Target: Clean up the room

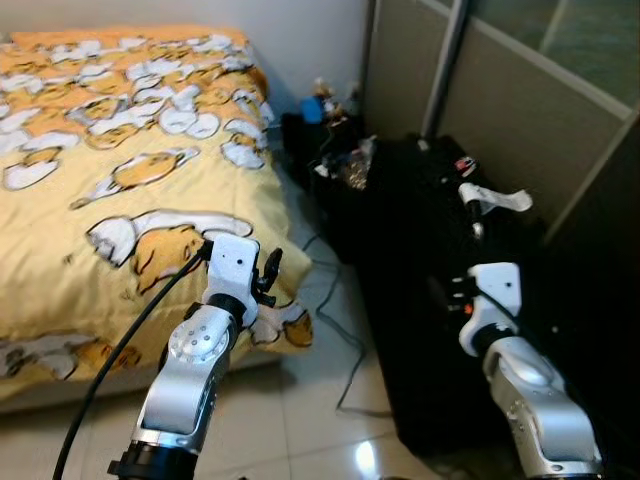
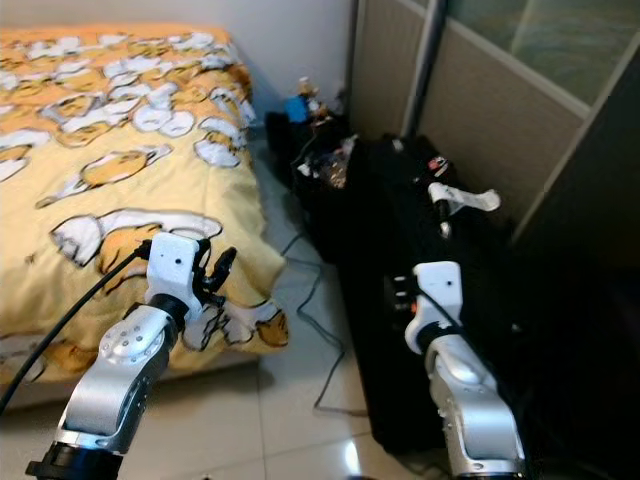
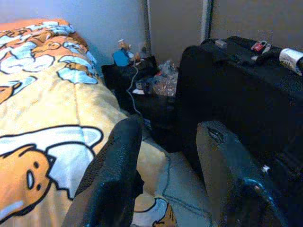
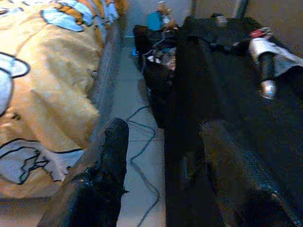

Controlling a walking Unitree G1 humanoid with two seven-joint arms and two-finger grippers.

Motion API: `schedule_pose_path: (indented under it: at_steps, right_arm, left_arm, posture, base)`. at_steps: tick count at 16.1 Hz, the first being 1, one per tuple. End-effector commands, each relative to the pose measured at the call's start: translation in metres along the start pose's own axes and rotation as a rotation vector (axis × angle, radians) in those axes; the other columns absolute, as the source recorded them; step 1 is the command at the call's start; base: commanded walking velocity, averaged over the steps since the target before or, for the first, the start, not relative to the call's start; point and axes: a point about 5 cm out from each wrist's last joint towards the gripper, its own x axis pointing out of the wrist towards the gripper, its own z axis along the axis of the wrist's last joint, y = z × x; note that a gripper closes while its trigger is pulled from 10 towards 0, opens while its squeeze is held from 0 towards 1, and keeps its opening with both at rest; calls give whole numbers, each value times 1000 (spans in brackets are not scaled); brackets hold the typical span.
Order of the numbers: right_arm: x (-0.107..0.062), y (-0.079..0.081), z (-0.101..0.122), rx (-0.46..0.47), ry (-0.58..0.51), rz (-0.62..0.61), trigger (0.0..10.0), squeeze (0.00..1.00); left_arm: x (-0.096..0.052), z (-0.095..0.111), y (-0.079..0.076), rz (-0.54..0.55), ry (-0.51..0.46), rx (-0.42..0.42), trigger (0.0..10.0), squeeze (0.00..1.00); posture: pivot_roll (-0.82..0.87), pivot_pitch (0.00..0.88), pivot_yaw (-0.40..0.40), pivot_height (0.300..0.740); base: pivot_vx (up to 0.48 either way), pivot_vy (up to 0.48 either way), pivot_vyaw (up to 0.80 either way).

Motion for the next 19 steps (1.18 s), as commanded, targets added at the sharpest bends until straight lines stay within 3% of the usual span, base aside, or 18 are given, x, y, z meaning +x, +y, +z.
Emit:
schedule_pose_path:
  at_steps: [1, 3, 5, 10, 12, 15, 19]
  right_arm:
    - [1, 3, 5, 3, -20, 9, 10000, 0]
    - [1, 3, 1, -10, 1, 2, 10000, 0]
    - [1, -1, -2, 30, 23, -29, 10000, 0]
    - [0, -1, -2, 29, 26, -41, 10000, 0]
    - [0, -1, -2, 32, 25, -44, 10000, 0]
    - [0, 0, -2, 35, 24, -44, 10000, 0]
    - [2, -6, -1, 27, 45, -69, 10000, 0]
  left_arm:
    - [-1, 0, 5, 13, 7, -3, 10000, 0]
    - [-1, -1, 5, 6, 11, 8, 10000, 0]
    - [-2, 0, 6, 6, 8, 10, 10000, 0]
    - [-1, 0, 7, -1, 9, 19, 10000, 0]
    - [-1, 1, 7, -10, -1, 21, 10000, 0]
    - [0, 1, 11, 16, 12, 28, 10000, 0]
    - [0, 0, 11, 10, 13, -3, 10000, 0]
  posture:
    - [-113, 0, 30, 740]
    - [-113, 0, 31, 740]
    - [-113, 0, 32, 740]
    - [-111, 0, 33, 740]
    - [-112, 0, 34, 740]
    - [-113, 0, 35, 740]
    - [-112, 0, 30, 740]
  base:
    - [0, 0, 0]
    - [0, 0, 0]
    - [0, 0, -781]
    - [0, 0, -775]
    - [0, 480, -775]
    - [0, -480, -775]
    - [0, 0, 0]
